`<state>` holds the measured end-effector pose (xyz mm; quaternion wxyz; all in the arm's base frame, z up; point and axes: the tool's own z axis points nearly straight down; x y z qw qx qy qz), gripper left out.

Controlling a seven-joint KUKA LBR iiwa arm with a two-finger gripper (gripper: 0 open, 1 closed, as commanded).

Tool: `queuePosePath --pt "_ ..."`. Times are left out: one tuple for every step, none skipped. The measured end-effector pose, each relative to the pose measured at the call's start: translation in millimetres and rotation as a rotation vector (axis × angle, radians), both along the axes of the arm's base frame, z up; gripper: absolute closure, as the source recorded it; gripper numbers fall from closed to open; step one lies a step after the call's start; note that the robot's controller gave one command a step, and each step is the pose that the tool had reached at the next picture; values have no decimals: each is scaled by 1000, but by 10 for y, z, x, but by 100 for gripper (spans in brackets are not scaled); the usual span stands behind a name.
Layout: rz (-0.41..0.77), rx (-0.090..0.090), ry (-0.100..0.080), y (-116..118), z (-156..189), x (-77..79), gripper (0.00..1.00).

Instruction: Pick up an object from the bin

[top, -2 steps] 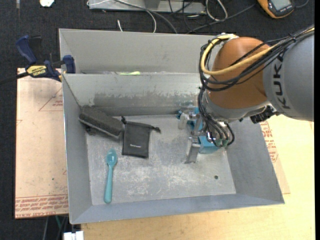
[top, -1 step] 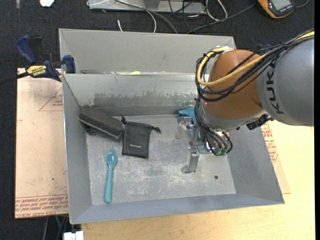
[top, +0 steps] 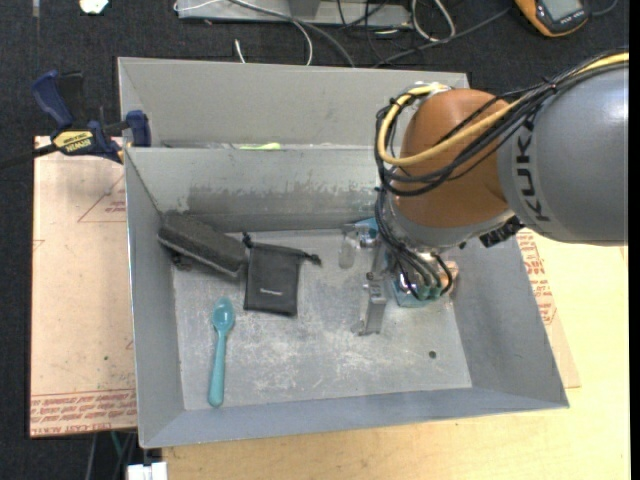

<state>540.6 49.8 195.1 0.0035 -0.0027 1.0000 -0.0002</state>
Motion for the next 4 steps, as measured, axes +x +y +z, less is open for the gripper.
queuePosePath --pt "-165 3 4 -18 269 133 0" --pt "-83 4 -1 518 0 188 0" --pt "-137 5 -2 815 -224 135 0" --pt "-175 6 2 853 -123 63 0"
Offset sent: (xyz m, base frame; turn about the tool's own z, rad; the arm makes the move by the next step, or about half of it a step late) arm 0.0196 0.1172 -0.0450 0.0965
